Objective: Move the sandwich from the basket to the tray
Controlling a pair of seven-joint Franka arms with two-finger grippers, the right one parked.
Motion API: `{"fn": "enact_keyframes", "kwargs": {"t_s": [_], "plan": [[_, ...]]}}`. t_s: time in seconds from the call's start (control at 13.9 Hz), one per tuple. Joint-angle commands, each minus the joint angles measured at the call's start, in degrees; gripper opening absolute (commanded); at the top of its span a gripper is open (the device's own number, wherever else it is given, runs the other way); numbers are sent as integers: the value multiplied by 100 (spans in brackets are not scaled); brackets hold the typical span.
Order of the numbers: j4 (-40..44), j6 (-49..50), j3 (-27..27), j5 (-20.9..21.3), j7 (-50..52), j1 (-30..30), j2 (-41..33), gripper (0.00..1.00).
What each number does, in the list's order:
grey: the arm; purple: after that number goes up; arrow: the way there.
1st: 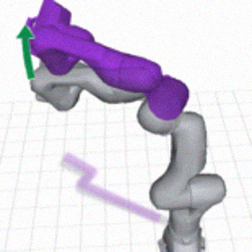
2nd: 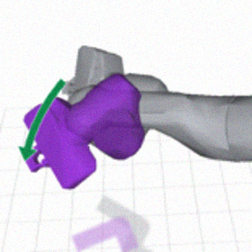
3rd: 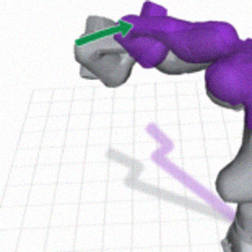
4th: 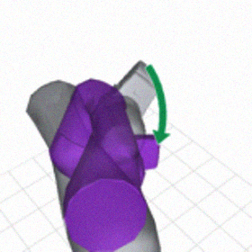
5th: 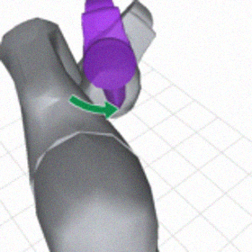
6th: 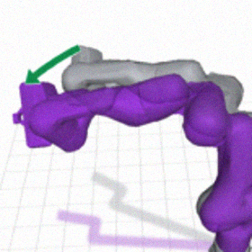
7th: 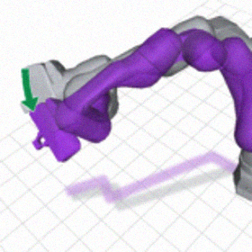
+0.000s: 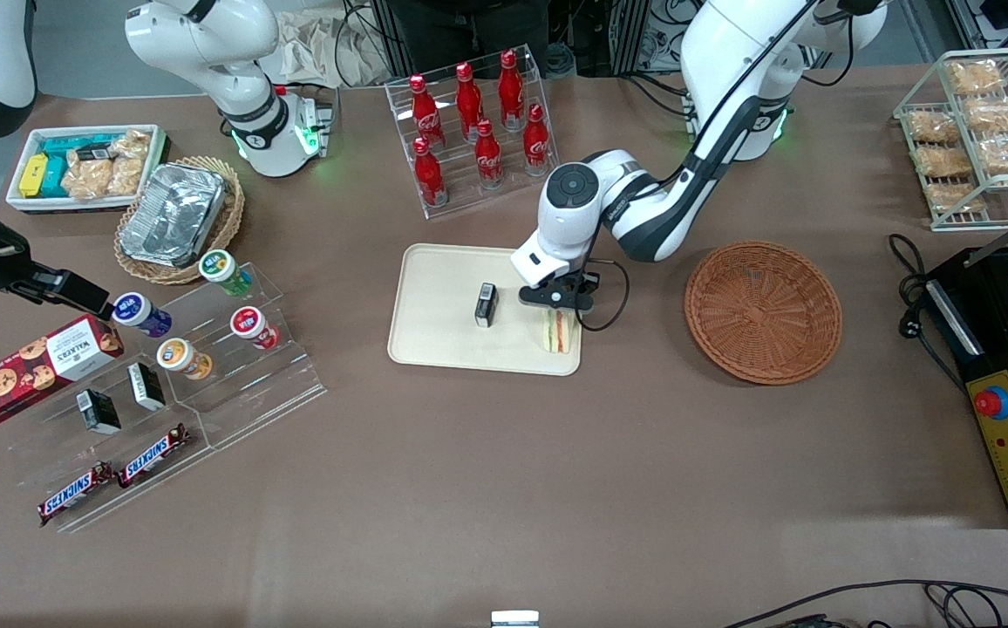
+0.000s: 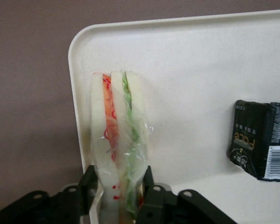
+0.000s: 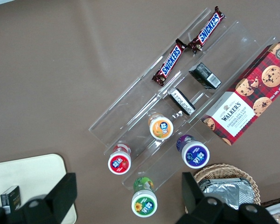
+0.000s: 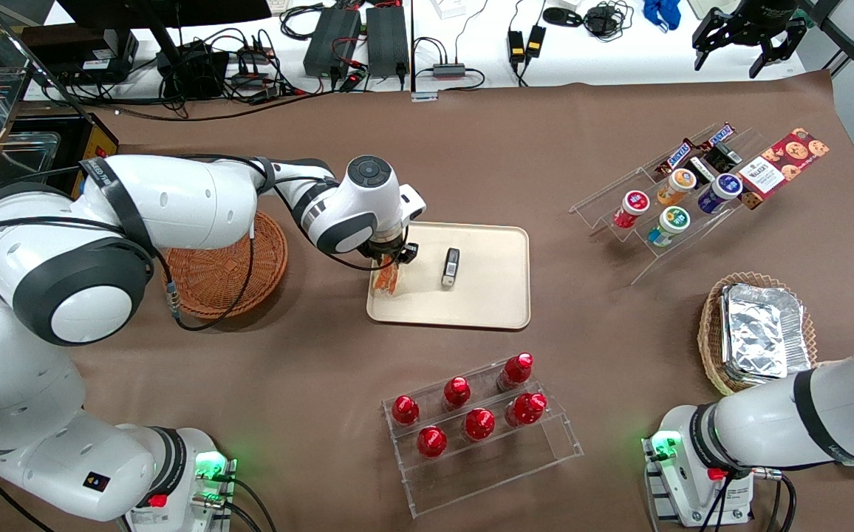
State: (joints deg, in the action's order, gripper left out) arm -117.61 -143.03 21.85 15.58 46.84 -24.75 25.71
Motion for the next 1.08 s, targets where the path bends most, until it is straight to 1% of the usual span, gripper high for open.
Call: {"fn": "enact_keyframes", "kwargs": {"t_s": [0.0,0.07,0.29,0.43,0.5,0.72,0.93,1.01], "plan": [[-25,-32,-75,120,167,-83,-144,99],[-34,64,-75,112,176,-65,-336,99],[45,1178,-58,-37,159,-3,-1214,99],[98,1313,-180,-467,150,5,-1707,99],[107,1392,-424,-521,63,-3,-1927,99],[107,1576,-750,-565,-437,5,-2385,99],[142,1708,-1409,-1117,-1095,5,-2772,99],[159,1813,-1629,-1450,-1498,5,-2851,99]]}}
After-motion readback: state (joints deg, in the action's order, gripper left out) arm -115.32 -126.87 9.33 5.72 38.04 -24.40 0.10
